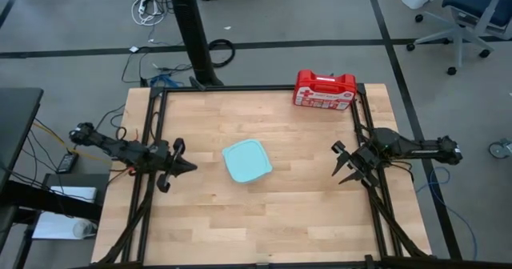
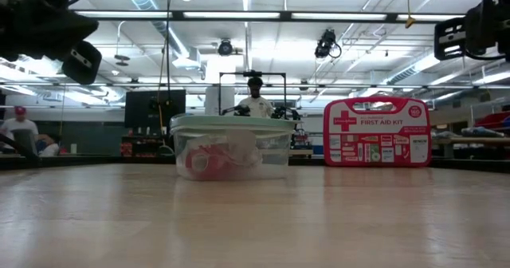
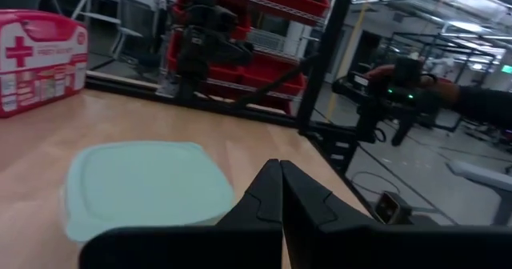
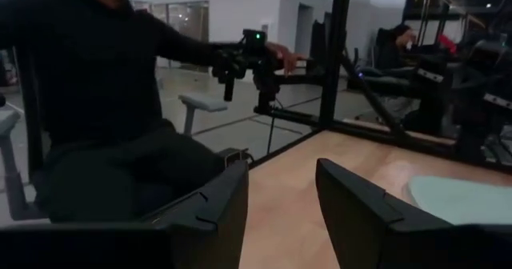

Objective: Roll bandage
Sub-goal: Return to Home Position

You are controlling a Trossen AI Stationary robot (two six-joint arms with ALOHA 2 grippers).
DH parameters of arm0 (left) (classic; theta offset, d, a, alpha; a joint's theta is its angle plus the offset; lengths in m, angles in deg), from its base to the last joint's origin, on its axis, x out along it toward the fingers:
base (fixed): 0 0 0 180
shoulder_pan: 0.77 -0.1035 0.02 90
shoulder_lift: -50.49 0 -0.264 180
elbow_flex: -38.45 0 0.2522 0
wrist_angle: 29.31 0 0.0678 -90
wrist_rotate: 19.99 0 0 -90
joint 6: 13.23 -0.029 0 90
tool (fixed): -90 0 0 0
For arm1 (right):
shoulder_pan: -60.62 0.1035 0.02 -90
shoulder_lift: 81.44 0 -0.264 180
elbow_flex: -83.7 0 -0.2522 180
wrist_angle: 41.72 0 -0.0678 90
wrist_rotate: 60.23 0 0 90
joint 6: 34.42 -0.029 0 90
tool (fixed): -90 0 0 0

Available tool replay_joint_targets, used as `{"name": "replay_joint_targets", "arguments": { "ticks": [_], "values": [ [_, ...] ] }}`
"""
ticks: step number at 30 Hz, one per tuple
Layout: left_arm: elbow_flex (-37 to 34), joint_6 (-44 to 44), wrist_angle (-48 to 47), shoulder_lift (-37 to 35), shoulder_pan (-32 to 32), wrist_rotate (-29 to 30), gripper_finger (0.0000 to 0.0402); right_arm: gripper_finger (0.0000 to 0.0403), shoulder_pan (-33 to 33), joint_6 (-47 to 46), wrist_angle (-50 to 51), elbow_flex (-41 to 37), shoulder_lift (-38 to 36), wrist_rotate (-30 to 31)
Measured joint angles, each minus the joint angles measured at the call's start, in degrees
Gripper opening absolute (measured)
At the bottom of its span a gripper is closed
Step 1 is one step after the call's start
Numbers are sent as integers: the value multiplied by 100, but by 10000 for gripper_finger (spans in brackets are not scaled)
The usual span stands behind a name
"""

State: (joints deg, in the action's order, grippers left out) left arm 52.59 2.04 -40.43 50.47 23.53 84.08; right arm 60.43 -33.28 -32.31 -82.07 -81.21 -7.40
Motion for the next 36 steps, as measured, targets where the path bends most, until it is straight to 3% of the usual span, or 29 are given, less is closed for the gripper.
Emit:
{"name": "replay_joint_targets", "arguments": {
  "ticks": [36],
  "values": [
    [0, 0, 220, 0, -65, -13, 1, 148, -23, 3, -71, -4, 22, 0]
  ]
}}
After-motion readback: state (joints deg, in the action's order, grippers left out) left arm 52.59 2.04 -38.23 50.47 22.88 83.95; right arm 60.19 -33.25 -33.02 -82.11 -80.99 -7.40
